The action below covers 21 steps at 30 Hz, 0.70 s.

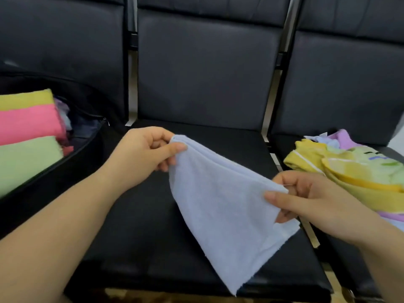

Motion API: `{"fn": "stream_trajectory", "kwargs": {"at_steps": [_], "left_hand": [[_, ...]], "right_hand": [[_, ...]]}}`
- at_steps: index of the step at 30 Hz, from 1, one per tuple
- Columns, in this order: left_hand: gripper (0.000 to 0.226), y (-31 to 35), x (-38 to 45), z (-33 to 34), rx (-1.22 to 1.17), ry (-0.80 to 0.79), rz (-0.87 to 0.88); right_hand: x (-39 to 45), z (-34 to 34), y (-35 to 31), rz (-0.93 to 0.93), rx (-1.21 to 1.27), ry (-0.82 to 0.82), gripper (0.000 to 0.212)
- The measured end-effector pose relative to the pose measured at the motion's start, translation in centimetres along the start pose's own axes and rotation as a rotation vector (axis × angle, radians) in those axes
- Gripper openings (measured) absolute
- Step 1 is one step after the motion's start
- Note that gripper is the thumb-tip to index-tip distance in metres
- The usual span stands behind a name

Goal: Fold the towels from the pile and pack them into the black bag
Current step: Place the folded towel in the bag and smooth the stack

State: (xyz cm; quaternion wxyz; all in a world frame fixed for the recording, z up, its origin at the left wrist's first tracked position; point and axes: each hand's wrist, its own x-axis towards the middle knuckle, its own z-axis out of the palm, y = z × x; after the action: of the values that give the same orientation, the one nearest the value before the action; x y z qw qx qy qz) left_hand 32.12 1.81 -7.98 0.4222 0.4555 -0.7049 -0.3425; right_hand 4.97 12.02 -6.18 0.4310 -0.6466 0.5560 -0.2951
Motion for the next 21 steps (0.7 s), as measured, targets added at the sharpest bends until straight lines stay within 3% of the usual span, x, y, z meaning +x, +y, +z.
{"fn": "stream_trajectory", "kwargs": {"at_steps": [2, 6, 10, 13, 17, 21], "left_hand": [[0.005, 0.8, 0.5, 2.1, -0.076, 0.030, 0.041], [0.018, 1.2, 1.3, 5.9, -0.122, -0.099, 0.048], [0.061, -1.2, 1.0, 8.5, 0.093, -0.369, -0.068], [0.051, -3.4, 0.8, 8.6, 0.334, -0.408, -0.128], [0.037, -4.9, 0.5, 8.0, 0.419, -0.482, -0.192], [0.028, -3.9, 0.6, 6.7, 0.521, -0.595, -0.293]], "right_hand": [[-0.3, -1.1, 0.2, 0.038, -0.051, 0.046, 0.054], [0.2, -2.9, 1.1, 0.201, -0.136, 0.167, 0.027], [1.5, -3.9, 3.9, 0.538, -0.337, 0.107, 0.023], [1.9, -4.3, 4.8, 0.759, -0.423, 0.013, 0.026], [2.4, -3.5, 5.3, 0.812, -0.316, 0.020, 0.037], [3.6, -2.1, 6.5, 0.630, -0.247, 0.183, 0.058]]}}
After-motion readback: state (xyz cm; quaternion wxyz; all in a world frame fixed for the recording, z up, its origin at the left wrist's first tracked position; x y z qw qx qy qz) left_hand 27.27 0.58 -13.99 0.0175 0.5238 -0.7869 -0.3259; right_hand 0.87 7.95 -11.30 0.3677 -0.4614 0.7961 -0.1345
